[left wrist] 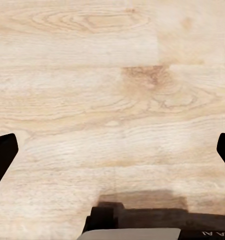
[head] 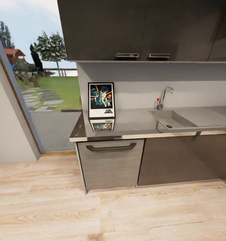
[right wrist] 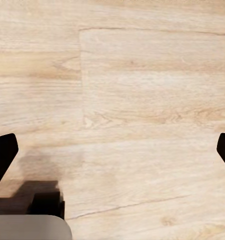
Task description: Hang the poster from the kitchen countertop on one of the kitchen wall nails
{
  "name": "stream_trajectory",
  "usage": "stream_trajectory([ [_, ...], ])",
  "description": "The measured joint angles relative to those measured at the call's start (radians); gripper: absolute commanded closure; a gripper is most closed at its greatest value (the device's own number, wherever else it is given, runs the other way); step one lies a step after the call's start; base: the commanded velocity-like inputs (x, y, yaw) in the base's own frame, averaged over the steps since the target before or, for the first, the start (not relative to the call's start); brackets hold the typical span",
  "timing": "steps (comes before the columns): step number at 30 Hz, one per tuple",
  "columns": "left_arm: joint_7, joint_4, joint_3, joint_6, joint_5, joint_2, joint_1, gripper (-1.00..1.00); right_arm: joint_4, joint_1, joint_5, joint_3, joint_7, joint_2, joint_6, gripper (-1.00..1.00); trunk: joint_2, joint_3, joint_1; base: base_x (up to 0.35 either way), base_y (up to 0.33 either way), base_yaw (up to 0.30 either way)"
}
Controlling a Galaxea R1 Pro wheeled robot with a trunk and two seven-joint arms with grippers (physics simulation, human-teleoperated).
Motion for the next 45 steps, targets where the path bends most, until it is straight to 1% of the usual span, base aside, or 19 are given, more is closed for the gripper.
stream_trajectory([
  [4,-0.001,0.0,0.023,0.0,0.0,0.0,0.0,-1.0,-0.001,0.0,0.0,-0.001,0.0,-0.001,-0.001,-1.0,0.0,0.0,-0.001,0.247,-0.001,0.001],
  [9,-0.001,-0.001,0.027,0.0,0.0,0.0,0.0,-1.0,-0.005,-0.001,-0.001,-0.002,0.001,-0.004,-0.002,-1.0,0.0,0.0,0.0,0.156,0.0,0.0],
  [13,-0.001,-0.001,0.027,0.0,0.001,0.0,0.0,-1.0,-0.007,-0.001,-0.007,-0.006,0.003,-0.003,-0.048,-1.0,0.0,0.0,0.0,0.012,0.0,0.0],
  [18,-0.001,0.0,0.027,0.0,0.002,0.0,0.0,-1.0,-0.026,-0.001,-0.01,-0.006,0.004,0.003,-0.063,-1.0,0.0,0.0,0.0,0.001,0.0,0.0],
  [19,-0.001,0.0,0.027,0.0,0.002,0.0,0.0,-1.0,-0.098,-0.002,-0.003,-0.001,0.002,0.008,-0.064,-1.0,0.0,0.0,0.0,0.0,0.0,0.0],
  [23,-0.001,0.0,0.027,0.0,0.001,0.0,0.0,-1.0,-0.149,-0.001,-0.002,0.001,-0.001,0.015,-0.066,-1.0,0.0,0.0,0.0,0.0,0.0,0.0],
  [25,-0.001,0.0,0.027,0.0,0.001,0.0,0.0,-1.0,-0.197,-0.001,-0.003,0.001,0.0,0.026,-0.064,-1.0,0.0,0.0,0.0,0.0,0.0,0.0],
  [26,-0.001,0.0,0.027,0.0,0.001,0.0,0.0,-1.0,-0.298,0.0,-0.004,0.003,0.004,0.048,-0.055,-1.0,0.0,0.0,0.0,0.0,0.0,0.0],
  [27,-0.001,0.0,0.027,0.0,0.0,0.0,0.0,-1.0,-0.394,-0.001,-0.003,0.004,0.005,0.051,-0.053,-1.0,0.0,0.0,0.0,0.0,0.0,0.0],
  [28,-0.001,0.0,0.028,0.0,0.0,0.0,0.0,-1.0,-0.436,-0.001,-0.004,0.004,0.006,0.053,-0.04,-1.0,0.0,0.0,0.0,0.0,0.0,0.0],
  [29,-0.001,0.0,0.028,0.0,0.0,0.0,0.0,-1.0,-0.493,-0.001,-0.004,0.008,0.008,0.054,-0.005,-1.0,0.0,0.0,0.0,0.0,0.0,0.0],
  [30,-0.001,-0.001,0.03,0.0,0.0,0.0,0.0,-1.0,-0.638,0.0,-0.008,0.061,0.043,0.056,0.17,-1.0,0.0,0.0,0.0,0.0,0.0,0.0],
  [31,-0.001,-0.001,0.031,-0.001,0.0,0.0,0.0,-1.0,-0.762,-0.001,-0.008,0.089,0.063,0.056,0.252,-1.0,0.0,0.0,0.0,0.0,0.0,0.0],
  [34,-0.002,-0.002,0.037,-0.001,0.0,0.0,0.0,-1.0,-0.961,-0.007,-0.011,0.127,0.115,0.058,0.444,-1.0,0.0,0.0,0.0,0.0,0.0,0.0],
  [36,-0.002,-0.002,0.04,-0.001,0.0,0.0,0.0,-1.0,-1.017,-0.012,-0.012,0.134,0.136,0.061,0.489,-1.0,0.0,0.0,0.0,0.0,0.0,0.0],
  [38,-0.002,-0.003,0.044,-0.001,0.0,0.001,0.0,-1.0,-1.111,-0.028,-0.012,0.14,0.198,0.066,0.588,-1.0,0.0,0.0,0.0,0.0,0.0,0.0],
  [41,-0.002,-0.003,0.047,-0.001,0.0,0.002,0.0,-1.0,-1.154,-0.078,-0.012,0.141,0.268,0.067,0.668,-1.0,0.0,0.0,0.0,0.0,0.0,0.0],
  [43,-0.004,-0.003,0.076,-0.001,0.0,0.006,0.0,-1.0,-1.178,-0.182,-0.024,0.141,0.397,0.068,0.807,-1.0,0.0,0.0,0.0,0.0,0.0,0.0],
  [45,-0.004,-0.003,0.091,-0.001,0.0,0.008,0.0,-1.0,-1.184,-0.244,-0.029,0.14,0.447,0.068,0.866,-1.0,0.0,0.0,0.0,0.0,0.0,0.0],
])
